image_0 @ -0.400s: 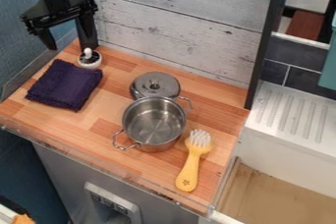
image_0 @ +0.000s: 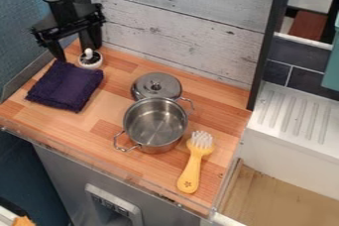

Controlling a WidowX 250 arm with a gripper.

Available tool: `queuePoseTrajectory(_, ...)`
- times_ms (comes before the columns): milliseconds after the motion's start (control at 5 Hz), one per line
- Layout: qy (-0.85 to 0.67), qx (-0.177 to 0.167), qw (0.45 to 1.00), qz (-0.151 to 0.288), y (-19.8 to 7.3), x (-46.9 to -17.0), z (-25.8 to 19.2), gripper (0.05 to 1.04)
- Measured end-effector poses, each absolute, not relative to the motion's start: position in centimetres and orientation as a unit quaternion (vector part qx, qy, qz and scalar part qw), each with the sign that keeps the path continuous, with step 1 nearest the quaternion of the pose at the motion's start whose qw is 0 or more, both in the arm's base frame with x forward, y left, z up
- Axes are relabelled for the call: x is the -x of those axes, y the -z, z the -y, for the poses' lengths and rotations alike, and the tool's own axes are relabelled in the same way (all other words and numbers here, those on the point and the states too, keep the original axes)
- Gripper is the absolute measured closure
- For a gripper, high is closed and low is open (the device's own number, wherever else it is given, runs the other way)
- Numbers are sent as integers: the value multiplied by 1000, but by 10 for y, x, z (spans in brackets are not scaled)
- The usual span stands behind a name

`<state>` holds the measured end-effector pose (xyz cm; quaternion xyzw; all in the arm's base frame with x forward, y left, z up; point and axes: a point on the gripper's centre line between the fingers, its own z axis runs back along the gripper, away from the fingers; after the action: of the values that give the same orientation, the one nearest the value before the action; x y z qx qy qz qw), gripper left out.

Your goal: Put the silver pot cover on top of the silver pot

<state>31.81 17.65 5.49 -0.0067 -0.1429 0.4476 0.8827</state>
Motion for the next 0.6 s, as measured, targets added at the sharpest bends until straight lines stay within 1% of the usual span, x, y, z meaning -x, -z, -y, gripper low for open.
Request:
queuePoseTrajectory(200, -406, 0, 903, 140, -43, -335, -156, 84)
queuePoseTrajectory(600, -346, 3, 930, 125, -13, -367, -124, 84)
